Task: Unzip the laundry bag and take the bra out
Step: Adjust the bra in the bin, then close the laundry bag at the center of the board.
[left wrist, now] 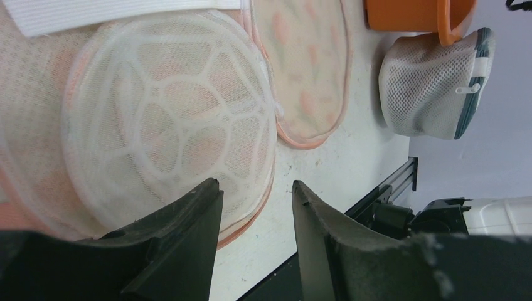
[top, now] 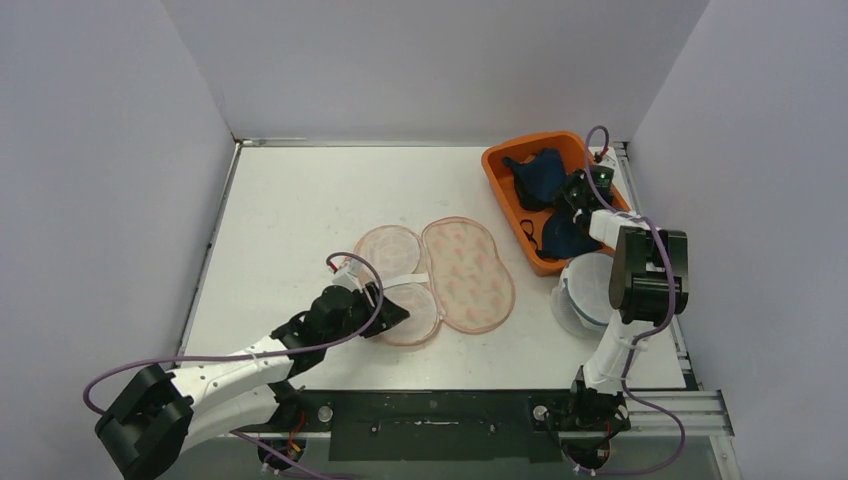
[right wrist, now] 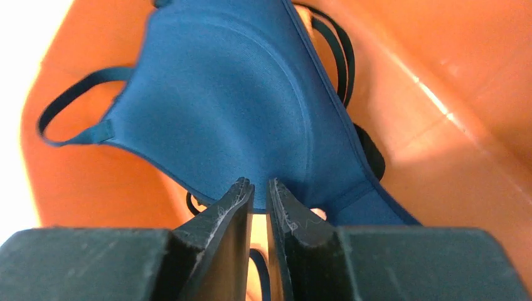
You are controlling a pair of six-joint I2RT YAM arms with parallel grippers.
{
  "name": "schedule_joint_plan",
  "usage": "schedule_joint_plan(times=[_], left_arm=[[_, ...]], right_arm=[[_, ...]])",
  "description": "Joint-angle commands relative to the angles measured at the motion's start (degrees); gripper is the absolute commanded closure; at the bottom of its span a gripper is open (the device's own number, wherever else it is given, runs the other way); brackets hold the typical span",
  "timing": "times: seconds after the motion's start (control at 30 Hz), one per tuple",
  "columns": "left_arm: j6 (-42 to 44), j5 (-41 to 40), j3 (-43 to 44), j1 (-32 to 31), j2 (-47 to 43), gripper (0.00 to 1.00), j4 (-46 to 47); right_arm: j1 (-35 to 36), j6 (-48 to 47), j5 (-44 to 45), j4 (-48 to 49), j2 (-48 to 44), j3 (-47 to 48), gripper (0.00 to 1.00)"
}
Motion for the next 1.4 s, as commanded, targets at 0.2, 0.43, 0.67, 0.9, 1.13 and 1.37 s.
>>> schedule_joint_plan(times=[0.2, 0.43, 0.67, 0.9, 1.13, 1.37], left_arm=[[3.46, -3.93, 2.3, 4.21, -11.76, 0.57, -12.32], [4.97, -5.39, 4.65, 7.55, -19.99, 0.52, -22.83], [5.09, -7.97, 5.54, 8.68, -25.16, 0.32, -30.18], [6.74, -13.9, 7.16, 9.22, -27.1, 0.14, -38.23], [4.97, -9.18, 3.13, 9.42, -23.86, 0.22, -30.79], [3.68, -7.72, 0.27, 9.42, -18.76, 0.25, -27.01]], right_arm=[[0.55, -1.85, 0.04, 5.44, -6.38, -1.74, 0.77], [9.68, -8.39, 8.11, 1.2, -26.46, -0.91, 0.39], [27.51, -11.36, 20.51, -4.41, -44.85, -9.25, 0.3], [52.12, -3.66, 34.68, -11.65, -55.99, -24.32, 0.23], [69.34, 14.69, 52.54, -20.39, -51.15, -32.38, 0.24], [66.86, 28.98, 61.15, -26.42, -46.18, -37.36, 0.29]])
